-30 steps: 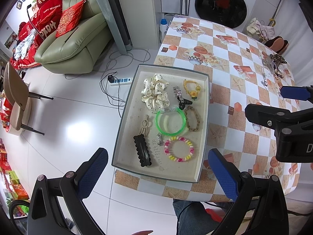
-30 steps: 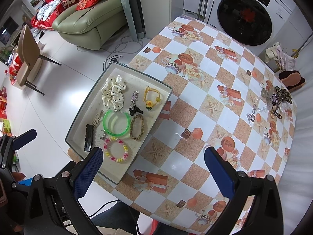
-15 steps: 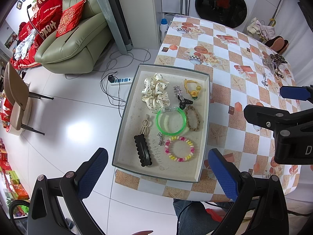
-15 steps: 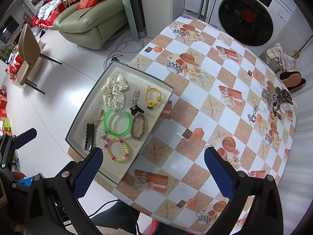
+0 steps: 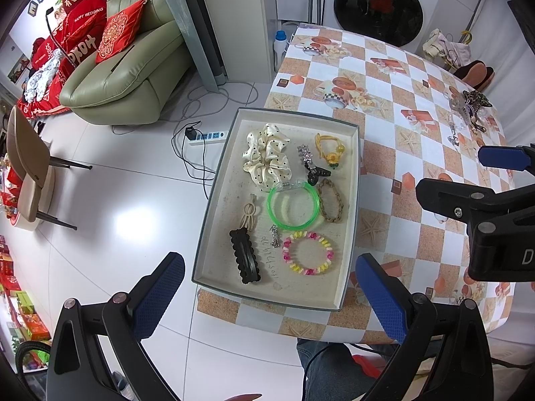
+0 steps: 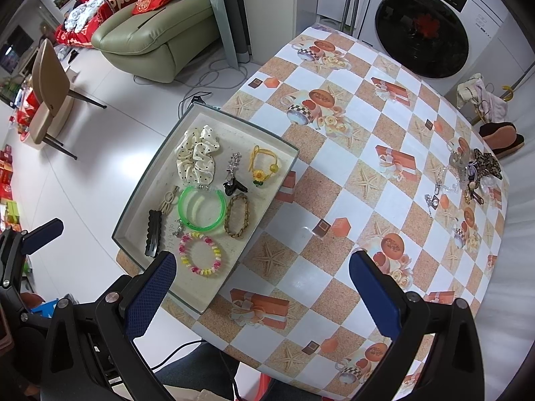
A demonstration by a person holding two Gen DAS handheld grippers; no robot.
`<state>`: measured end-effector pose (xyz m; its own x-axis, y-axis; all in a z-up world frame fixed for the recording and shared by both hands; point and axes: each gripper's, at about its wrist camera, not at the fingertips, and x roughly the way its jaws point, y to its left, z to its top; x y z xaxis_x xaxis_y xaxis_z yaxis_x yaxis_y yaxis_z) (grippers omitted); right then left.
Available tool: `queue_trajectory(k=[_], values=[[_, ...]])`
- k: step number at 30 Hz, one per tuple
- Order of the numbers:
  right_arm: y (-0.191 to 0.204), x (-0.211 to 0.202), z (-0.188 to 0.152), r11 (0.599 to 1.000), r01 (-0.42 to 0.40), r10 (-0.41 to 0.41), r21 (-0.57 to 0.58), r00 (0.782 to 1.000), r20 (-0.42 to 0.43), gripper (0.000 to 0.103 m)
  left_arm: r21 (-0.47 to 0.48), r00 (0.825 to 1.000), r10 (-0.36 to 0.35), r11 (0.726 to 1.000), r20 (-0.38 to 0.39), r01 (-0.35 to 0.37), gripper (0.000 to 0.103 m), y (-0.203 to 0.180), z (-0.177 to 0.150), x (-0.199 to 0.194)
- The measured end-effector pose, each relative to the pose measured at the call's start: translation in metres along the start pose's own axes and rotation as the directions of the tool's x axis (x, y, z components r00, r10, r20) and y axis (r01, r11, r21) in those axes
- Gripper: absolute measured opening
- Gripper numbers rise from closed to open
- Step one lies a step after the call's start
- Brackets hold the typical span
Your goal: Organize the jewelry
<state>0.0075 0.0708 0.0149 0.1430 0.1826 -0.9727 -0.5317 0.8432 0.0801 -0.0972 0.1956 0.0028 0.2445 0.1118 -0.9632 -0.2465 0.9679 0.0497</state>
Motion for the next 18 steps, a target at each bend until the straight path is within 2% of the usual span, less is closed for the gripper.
queue_trajectory(k=[18], values=[[0.002, 0.0011, -0.0011, 1.0, 0.001, -0.001, 0.002, 1.0, -0.002, 0.103, 0.002, 1.0, 0.011, 1.0, 0.009, -0.011, 0.103, 0.0057, -0.0022, 0.0013]])
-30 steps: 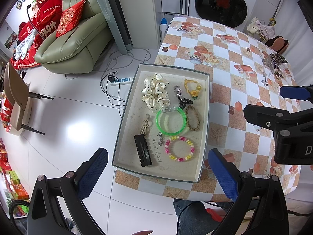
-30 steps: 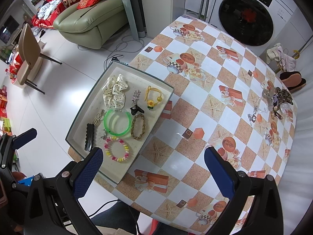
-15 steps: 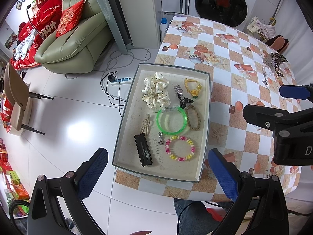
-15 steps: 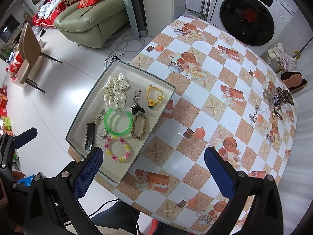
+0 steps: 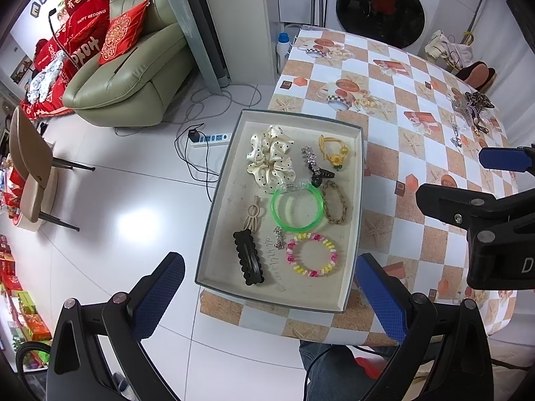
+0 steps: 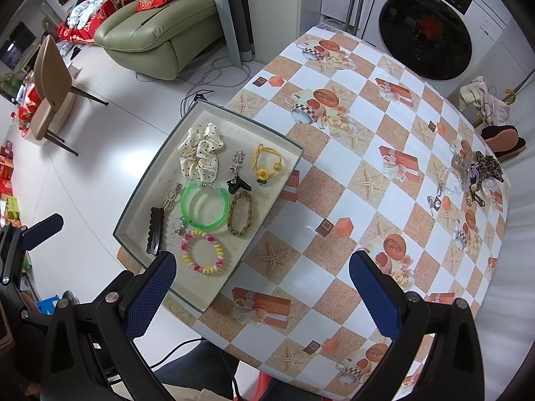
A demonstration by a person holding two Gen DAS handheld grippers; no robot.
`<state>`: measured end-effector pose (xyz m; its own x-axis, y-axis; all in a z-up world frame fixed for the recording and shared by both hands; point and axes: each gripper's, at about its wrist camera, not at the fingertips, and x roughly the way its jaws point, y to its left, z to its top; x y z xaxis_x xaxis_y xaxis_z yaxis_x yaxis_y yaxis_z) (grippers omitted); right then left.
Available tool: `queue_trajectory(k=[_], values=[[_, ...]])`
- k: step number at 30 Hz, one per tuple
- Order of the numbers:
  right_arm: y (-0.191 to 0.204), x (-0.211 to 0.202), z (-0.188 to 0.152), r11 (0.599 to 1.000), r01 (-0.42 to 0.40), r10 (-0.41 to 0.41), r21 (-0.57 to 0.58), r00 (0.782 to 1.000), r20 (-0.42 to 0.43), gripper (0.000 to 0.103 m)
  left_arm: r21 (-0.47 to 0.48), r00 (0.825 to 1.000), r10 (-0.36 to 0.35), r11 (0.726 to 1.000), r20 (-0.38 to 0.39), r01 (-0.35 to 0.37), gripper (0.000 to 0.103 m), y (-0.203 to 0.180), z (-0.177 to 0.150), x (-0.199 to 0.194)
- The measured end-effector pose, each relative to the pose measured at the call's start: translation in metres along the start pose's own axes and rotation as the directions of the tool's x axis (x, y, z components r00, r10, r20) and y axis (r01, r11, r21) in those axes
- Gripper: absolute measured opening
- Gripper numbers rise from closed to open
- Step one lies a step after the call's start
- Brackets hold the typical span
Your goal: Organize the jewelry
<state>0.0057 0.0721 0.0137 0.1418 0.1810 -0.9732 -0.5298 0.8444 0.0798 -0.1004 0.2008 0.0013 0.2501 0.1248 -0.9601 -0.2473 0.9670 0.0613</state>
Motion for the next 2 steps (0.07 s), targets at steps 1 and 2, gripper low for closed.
queue_trajectory(k=[1, 2], values=[[-0.0001, 0.0001, -0.0004, 1.0, 0.0, 0.0, 0.001, 1.0, 0.0, 0.103, 0.0, 1.0, 0.0, 1.0, 0.0, 0.0, 0.103, -0.0001, 0.0, 0.0], [0.0, 0.0, 0.0001, 1.0, 0.0, 0.0, 0.001, 1.0, -0.001, 0.103, 0.0, 1.0, 0.0, 1.0, 0.0, 0.0, 0.103, -0.0002, -0.0001, 0.0]])
